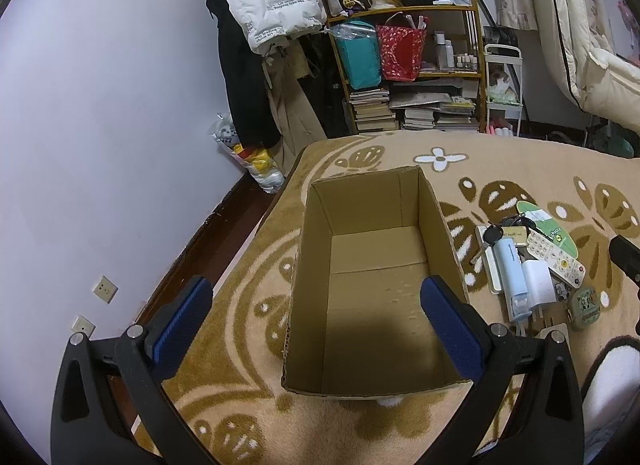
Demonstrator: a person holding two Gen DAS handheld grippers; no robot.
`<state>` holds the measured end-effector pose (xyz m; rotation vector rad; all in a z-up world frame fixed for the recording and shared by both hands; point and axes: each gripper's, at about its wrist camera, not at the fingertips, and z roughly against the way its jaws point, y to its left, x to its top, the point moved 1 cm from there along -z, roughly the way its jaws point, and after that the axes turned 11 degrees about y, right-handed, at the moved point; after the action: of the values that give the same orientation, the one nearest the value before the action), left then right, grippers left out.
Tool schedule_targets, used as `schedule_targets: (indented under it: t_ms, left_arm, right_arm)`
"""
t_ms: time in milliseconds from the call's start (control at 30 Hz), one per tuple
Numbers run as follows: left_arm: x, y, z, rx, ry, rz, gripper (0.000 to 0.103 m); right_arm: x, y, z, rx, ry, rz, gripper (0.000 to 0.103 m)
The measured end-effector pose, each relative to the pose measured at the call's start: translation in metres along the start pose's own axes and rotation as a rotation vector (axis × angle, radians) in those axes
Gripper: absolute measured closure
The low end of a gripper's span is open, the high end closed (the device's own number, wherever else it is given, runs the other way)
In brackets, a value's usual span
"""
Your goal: Organize rigid objects
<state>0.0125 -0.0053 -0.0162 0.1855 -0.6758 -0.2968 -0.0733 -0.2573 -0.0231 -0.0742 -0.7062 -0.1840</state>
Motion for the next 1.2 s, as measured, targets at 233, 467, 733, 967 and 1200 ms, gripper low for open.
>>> schedule_targets:
  t_ms: [233, 467, 733, 967, 1200]
  left_arm:
    - [-0.001, 0.0, 0.0, 0.001, 0.004, -0.001, 0.0]
    - [-0.001, 0.001, -0.001, 0.003, 0.005, -0.003, 0.0]
    - [-0.002, 0.002, -0.002, 0.013, 0.006, -0.001, 0.0]
    - [0.005, 0.003, -0.006, 0.044, 0.016, -0.008, 0.0]
    - [0.012, 0.009, -0.025, 0.07, 0.084, -0.009, 0.0]
  right_arm:
    - [-0.001, 0.001, -0.001, 0.0, 0.005, 0.001, 0.0]
    - [-0.001, 0.0, -0.001, 0.001, 0.006, 0.0, 0.0]
    - [-0.002, 0.001, -0.001, -0.002, 0.008, 0.001, 0.0]
    - [-0.002, -0.001, -0.002, -0.007, 0.013, 0.002, 0.0]
    - [-0.007, -0.004, -0.017, -0.015, 0.077, 0.008, 0.0]
